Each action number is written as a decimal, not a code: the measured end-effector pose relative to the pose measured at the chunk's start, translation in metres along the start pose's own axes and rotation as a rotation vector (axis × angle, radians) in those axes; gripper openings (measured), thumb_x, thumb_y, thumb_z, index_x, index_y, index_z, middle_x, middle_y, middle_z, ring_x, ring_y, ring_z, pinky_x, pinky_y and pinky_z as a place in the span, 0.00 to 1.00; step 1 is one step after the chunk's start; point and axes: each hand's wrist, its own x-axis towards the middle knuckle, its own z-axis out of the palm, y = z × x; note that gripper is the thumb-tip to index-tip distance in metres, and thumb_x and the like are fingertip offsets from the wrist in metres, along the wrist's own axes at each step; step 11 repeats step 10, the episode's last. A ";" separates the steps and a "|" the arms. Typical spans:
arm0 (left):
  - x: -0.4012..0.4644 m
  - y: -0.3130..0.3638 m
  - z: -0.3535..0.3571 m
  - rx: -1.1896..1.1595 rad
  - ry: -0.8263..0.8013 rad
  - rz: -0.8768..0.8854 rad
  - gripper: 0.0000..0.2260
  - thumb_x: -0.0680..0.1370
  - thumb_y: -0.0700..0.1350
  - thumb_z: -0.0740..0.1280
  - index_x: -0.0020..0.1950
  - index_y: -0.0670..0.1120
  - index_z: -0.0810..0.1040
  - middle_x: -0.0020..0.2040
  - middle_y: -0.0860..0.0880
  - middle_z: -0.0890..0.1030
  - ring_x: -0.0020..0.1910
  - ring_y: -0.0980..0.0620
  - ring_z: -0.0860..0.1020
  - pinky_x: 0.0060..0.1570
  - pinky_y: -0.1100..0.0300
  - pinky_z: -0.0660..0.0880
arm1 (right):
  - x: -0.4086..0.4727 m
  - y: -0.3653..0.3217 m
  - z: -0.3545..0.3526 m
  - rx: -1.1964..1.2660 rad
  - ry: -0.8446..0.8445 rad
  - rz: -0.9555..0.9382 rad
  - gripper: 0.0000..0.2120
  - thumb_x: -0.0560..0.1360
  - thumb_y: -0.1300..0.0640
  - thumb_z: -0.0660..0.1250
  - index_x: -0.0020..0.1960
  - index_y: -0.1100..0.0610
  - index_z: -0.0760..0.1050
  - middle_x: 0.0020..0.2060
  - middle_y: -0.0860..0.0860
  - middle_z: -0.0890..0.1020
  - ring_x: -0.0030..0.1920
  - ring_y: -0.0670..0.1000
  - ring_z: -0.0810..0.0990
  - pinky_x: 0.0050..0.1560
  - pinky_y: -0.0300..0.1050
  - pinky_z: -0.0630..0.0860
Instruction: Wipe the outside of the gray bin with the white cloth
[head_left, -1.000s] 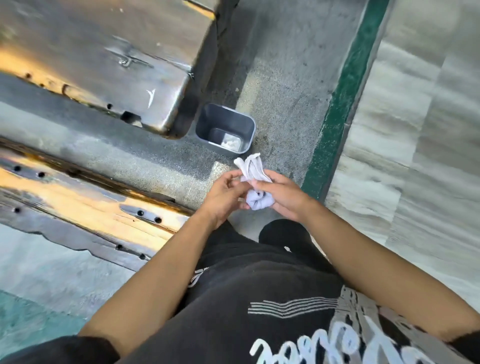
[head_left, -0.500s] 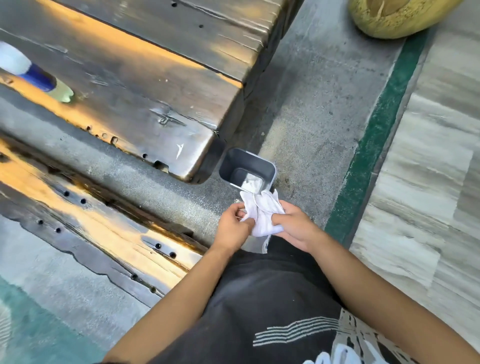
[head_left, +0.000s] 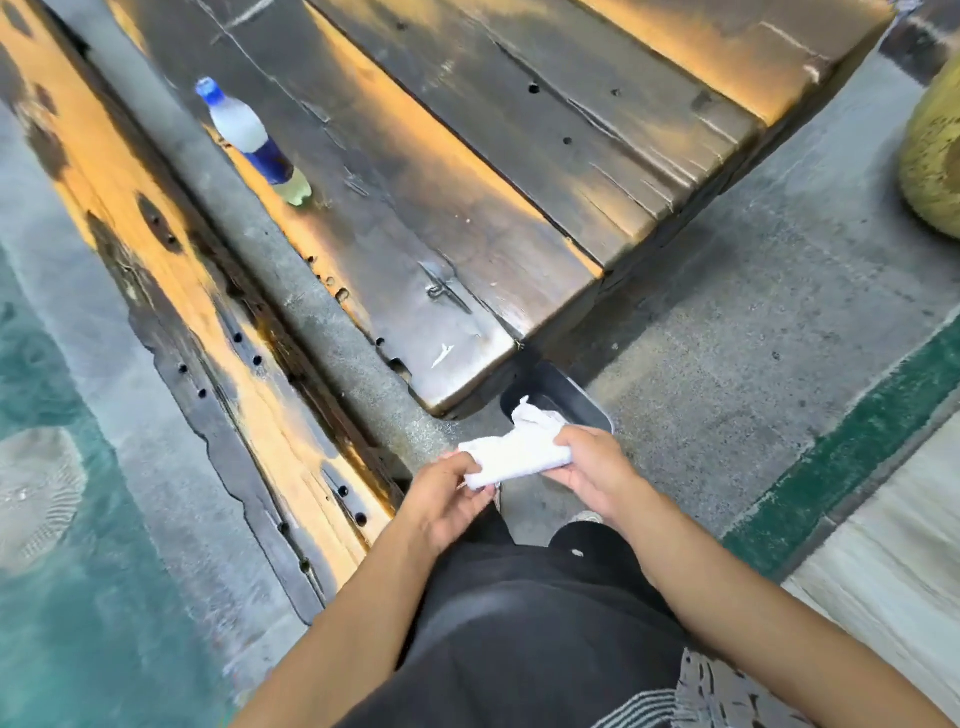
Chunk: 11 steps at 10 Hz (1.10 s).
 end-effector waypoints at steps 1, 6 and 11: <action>0.011 0.025 0.000 -0.060 -0.035 0.037 0.14 0.75 0.26 0.61 0.51 0.43 0.76 0.48 0.40 0.83 0.41 0.46 0.79 0.30 0.60 0.79 | 0.018 -0.018 0.016 -0.061 -0.013 0.001 0.11 0.81 0.69 0.60 0.61 0.70 0.75 0.57 0.64 0.83 0.54 0.59 0.84 0.56 0.56 0.82; 0.113 0.150 -0.026 0.078 0.060 0.095 0.19 0.73 0.23 0.66 0.58 0.41 0.74 0.48 0.39 0.81 0.44 0.45 0.83 0.49 0.47 0.83 | 0.131 -0.107 0.137 -0.313 0.123 0.020 0.12 0.81 0.70 0.60 0.61 0.61 0.76 0.53 0.57 0.83 0.54 0.56 0.82 0.47 0.47 0.83; 0.131 0.152 -0.020 0.716 0.275 0.088 0.11 0.76 0.48 0.73 0.43 0.44 0.73 0.36 0.44 0.80 0.32 0.47 0.79 0.35 0.53 0.82 | 0.147 -0.078 0.117 -0.575 0.390 -0.126 0.08 0.72 0.56 0.70 0.49 0.46 0.77 0.37 0.45 0.82 0.44 0.53 0.85 0.53 0.58 0.83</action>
